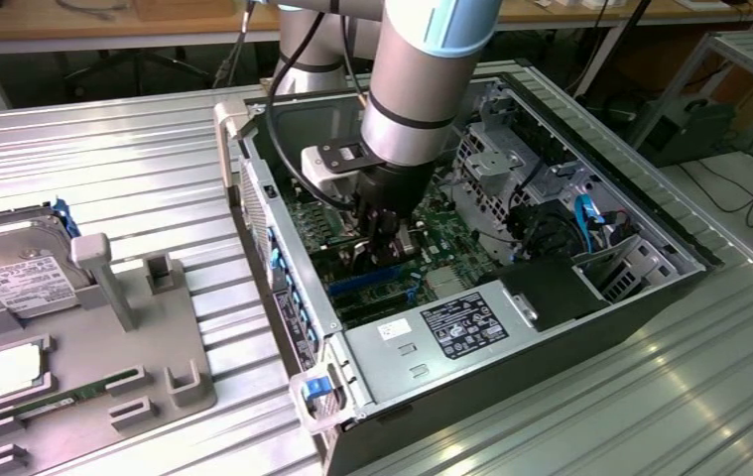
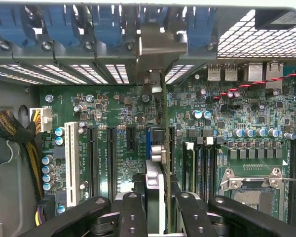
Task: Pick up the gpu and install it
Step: 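Insert the gpu into the slot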
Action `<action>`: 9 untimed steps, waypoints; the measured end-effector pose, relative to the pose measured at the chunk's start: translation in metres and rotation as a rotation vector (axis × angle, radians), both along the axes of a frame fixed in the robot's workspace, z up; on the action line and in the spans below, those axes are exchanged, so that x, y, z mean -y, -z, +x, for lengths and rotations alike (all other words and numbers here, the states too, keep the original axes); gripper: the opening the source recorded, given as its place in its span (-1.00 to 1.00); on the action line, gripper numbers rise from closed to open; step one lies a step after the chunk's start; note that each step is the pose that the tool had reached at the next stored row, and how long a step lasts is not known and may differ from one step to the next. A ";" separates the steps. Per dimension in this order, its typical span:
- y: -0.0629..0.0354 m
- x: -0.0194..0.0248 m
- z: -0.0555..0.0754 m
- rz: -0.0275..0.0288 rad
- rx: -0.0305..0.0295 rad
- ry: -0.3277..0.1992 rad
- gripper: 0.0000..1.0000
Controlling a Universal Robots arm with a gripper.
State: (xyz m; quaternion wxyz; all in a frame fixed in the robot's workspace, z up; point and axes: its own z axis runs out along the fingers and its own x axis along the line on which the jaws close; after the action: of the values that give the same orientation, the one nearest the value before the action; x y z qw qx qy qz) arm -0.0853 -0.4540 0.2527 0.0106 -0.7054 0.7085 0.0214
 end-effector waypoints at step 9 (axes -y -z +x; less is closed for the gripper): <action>-0.0001 -0.0002 0.001 -0.0001 0.0000 0.000 -0.44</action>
State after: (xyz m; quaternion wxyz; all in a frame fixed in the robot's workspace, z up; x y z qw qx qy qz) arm -0.0844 -0.4538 0.2528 0.0106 -0.7053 0.7085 0.0214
